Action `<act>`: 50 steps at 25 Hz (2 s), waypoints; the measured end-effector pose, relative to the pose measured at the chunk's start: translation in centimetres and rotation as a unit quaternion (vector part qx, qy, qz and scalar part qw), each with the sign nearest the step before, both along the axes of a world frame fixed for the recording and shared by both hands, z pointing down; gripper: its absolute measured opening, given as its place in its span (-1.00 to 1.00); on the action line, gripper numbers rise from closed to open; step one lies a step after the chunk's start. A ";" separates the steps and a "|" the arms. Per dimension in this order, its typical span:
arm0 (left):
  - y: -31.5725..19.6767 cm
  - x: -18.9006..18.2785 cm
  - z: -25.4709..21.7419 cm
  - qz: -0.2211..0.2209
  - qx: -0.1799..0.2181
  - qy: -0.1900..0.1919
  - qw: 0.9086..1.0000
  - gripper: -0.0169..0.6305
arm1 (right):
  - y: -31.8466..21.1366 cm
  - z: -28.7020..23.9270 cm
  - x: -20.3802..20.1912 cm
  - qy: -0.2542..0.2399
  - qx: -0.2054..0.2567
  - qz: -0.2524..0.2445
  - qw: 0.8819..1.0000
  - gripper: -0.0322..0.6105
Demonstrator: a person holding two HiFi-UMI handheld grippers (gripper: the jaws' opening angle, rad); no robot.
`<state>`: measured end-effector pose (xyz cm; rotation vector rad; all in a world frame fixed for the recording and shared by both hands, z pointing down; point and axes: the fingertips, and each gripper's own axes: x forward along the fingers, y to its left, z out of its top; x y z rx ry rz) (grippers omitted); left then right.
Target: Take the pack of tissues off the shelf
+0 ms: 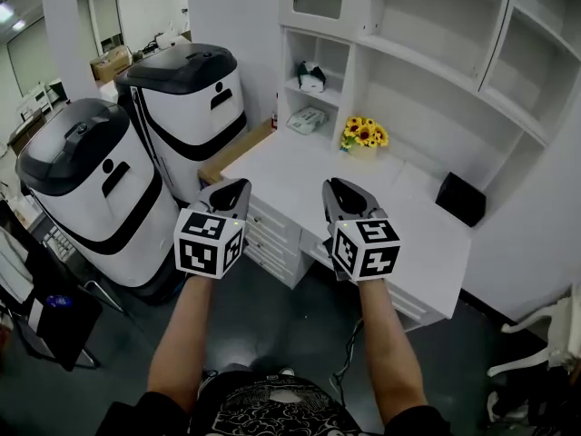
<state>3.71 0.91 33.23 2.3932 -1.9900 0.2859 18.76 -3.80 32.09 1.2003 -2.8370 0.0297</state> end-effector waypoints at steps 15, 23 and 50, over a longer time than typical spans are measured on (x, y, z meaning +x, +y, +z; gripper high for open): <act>-3.0 -1.7 1.1 -0.003 -0.003 0.006 1.000 -0.93 | -3.4 1.3 -1.9 0.010 -0.006 -0.007 1.000 -0.41; -8.5 -4.8 1.8 0.028 -0.012 0.014 0.999 -0.93 | -8.4 1.6 -5.7 0.016 -0.008 0.003 1.000 -0.33; -22.0 -16.1 0.8 0.122 -0.007 0.031 0.992 -0.93 | -20.6 -1.1 -18.4 0.041 -0.007 0.078 0.996 0.11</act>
